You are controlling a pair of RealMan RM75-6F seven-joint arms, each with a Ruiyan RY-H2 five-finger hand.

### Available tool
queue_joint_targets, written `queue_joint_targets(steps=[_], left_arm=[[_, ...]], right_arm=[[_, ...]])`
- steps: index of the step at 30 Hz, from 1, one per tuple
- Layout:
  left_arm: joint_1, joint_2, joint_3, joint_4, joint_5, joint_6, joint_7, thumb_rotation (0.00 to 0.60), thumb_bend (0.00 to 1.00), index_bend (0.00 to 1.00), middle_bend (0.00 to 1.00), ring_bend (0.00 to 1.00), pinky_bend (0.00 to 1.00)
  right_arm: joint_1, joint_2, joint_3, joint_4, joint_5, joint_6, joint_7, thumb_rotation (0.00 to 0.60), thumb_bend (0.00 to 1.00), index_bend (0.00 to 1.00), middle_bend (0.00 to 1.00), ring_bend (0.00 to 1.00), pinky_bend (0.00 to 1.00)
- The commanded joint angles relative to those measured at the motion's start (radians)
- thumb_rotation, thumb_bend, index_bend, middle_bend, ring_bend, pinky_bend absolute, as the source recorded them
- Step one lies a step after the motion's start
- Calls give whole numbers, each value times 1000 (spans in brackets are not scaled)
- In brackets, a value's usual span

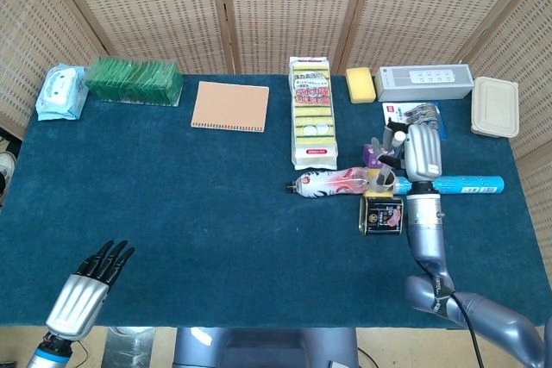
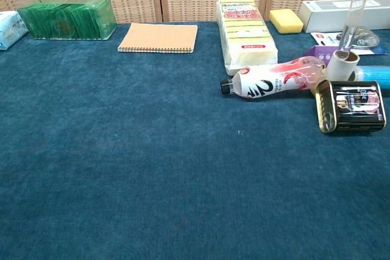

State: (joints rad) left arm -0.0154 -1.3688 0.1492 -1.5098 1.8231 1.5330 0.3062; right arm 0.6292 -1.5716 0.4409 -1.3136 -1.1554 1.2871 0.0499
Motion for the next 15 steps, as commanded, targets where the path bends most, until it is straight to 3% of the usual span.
queue_joint_targets(steps=[1, 15], left_arm=[[0, -1, 0, 0, -1, -3, 2, 600, 207, 42, 78, 59, 256], [-1, -8, -1, -3, -11, -14, 12, 600, 207, 42, 78, 59, 256]], right_arm=[[12, -12, -4, 37, -12, -13, 23, 600, 401, 796, 1000, 1000, 1000], [28, 3, 10, 105, -14, -38, 62, 600, 401, 796, 1000, 1000, 1000]])
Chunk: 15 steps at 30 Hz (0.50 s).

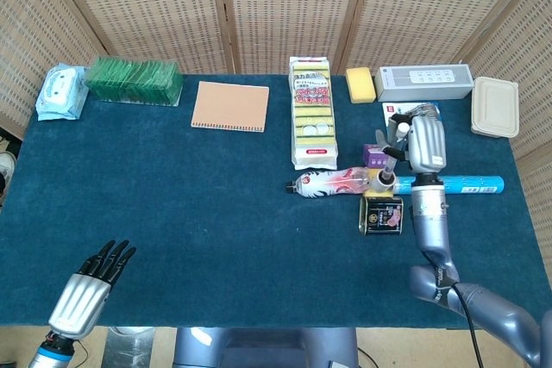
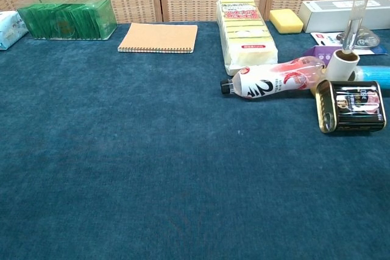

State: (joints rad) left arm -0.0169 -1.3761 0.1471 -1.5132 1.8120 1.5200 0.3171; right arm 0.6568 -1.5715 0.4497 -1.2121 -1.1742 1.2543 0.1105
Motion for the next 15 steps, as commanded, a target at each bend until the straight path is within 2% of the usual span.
queue_joint_targets(steps=[1, 15], left_arm=[[1, -1, 2, 1, 0, -1, 1, 600, 207, 42, 78, 59, 256], [-3, 1, 1, -3, -4, -8, 1, 600, 208, 42, 78, 59, 256]], right_arm=[[1, 4, 2, 5, 7, -7, 3, 600, 401, 796, 1000, 1000, 1000], [4, -23, 1, 58, 37, -40, 45, 600, 401, 796, 1000, 1000, 1000]])
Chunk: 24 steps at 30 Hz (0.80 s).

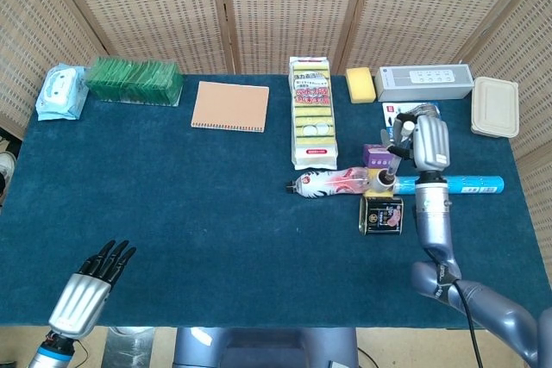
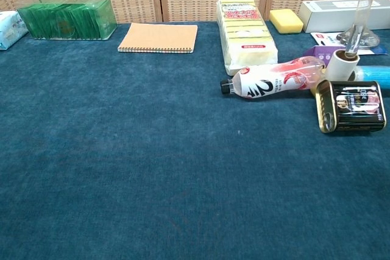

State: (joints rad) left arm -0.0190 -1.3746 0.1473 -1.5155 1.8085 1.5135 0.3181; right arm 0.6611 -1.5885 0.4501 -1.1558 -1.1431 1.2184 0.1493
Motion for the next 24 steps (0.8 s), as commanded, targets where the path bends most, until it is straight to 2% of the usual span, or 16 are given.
queue_joint_targets(steps=[1, 12, 17, 24], left_arm=[[0, 0, 2, -1, 1, -1, 0, 600, 207, 42, 78, 59, 256], [-4, 5, 1, -2, 5, 1, -4, 600, 207, 42, 78, 60, 256], [-3, 5, 2, -2, 2, -1, -1, 600, 207, 42, 78, 59, 256], [-4, 3, 4, -4, -1, -10, 7, 600, 207, 43, 78, 59, 256]], right_arm=[[0, -10, 1, 3, 8, -5, 9, 600, 401, 796, 1000, 1000, 1000], [1, -47, -13, 25, 11, -12, 26, 600, 353, 796, 1000, 1000, 995], [-7, -63, -33, 47, -11, -1, 44, 600, 338, 792, 985, 997, 964], [-26, -62, -59, 65, -43, 4, 91, 600, 333, 749, 937, 942, 905]])
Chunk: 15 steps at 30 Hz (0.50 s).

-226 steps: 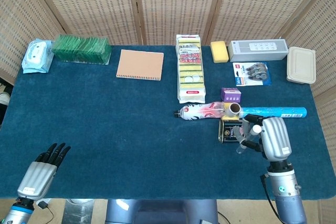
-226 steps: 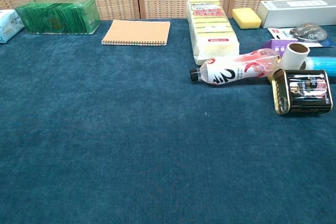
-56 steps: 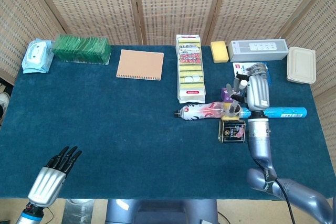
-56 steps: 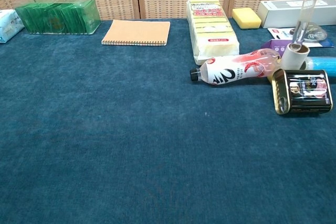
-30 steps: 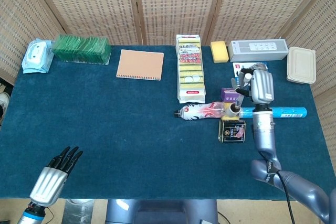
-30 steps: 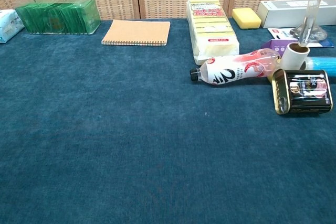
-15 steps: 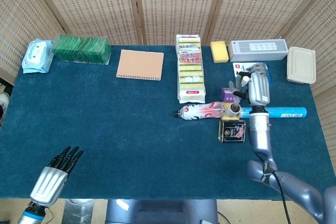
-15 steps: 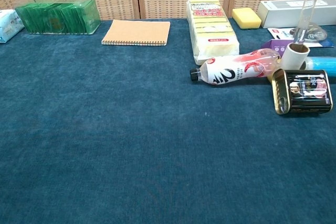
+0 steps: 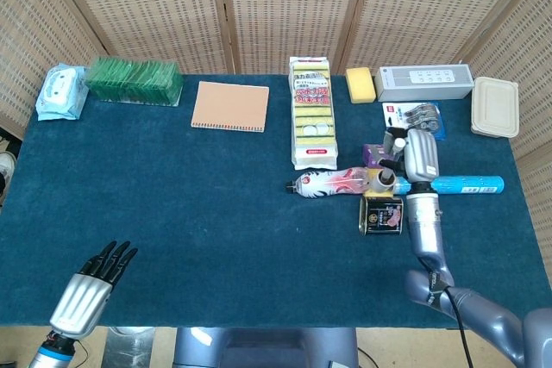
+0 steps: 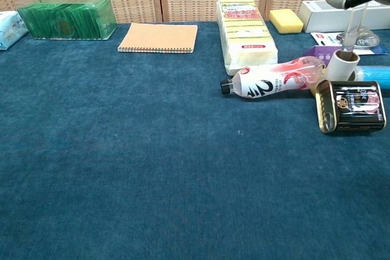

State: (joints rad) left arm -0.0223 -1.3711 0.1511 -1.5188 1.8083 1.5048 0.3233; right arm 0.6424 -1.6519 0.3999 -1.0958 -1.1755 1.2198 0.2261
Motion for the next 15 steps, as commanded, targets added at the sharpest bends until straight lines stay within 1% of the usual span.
queue_joint_targets(steps=[1, 15], left_arm=[[0, -1, 0, 0, -1, -3, 4, 600, 207, 43, 78, 59, 256], [1, -2, 3, -2, 2, -2, 10, 600, 207, 44, 78, 59, 256]], right_arm=[[-11, 2, -14, 7, -16, 2, 21, 600, 333, 741, 929, 932, 892], [-32, -18, -58, 37, -47, -19, 65, 600, 332, 684, 830, 836, 783]])
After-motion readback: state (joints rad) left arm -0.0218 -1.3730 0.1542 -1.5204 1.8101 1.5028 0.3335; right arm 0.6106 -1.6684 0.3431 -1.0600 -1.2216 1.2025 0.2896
